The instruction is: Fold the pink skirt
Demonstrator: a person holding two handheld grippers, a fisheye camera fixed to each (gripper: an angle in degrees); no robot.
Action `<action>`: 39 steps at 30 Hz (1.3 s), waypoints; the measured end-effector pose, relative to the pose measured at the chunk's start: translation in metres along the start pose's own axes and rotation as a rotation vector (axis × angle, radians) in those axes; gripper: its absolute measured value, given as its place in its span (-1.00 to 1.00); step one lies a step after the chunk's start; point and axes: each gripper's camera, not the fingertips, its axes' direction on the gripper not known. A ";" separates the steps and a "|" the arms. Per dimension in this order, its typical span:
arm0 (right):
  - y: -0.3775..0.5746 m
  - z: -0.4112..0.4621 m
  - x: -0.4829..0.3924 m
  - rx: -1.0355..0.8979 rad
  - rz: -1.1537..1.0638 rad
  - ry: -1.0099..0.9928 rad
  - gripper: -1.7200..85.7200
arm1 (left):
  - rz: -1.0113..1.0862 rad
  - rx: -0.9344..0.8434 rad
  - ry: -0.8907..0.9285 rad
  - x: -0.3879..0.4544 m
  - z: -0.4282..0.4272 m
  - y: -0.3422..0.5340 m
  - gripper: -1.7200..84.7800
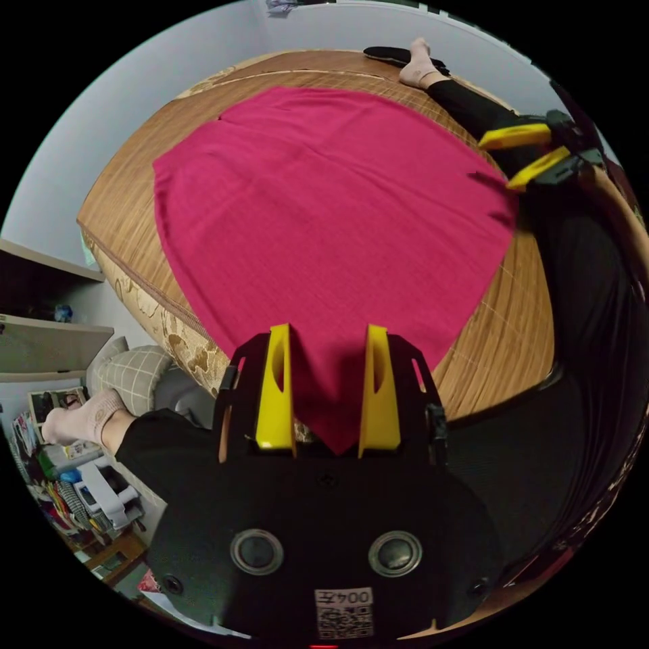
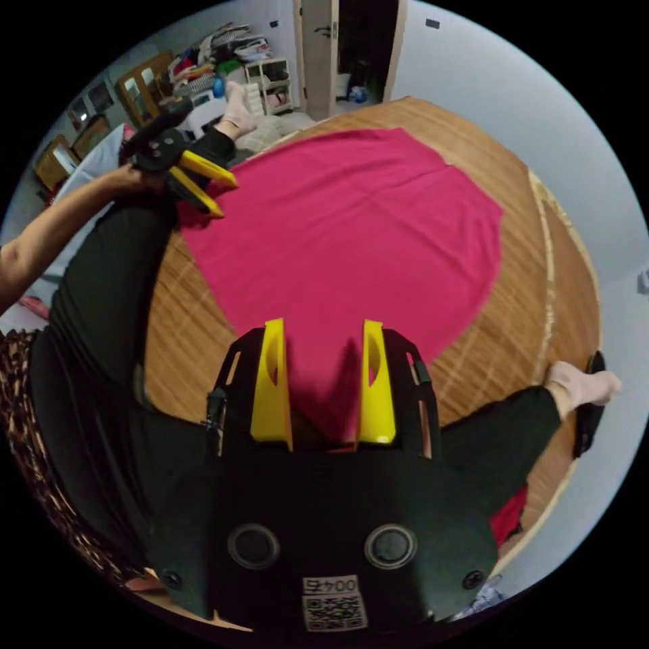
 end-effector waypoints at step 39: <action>-0.037 -0.057 0.048 -0.307 -0.094 -0.063 -0.64 | 0.281 -0.246 -0.011 -0.061 0.023 -0.033 -0.59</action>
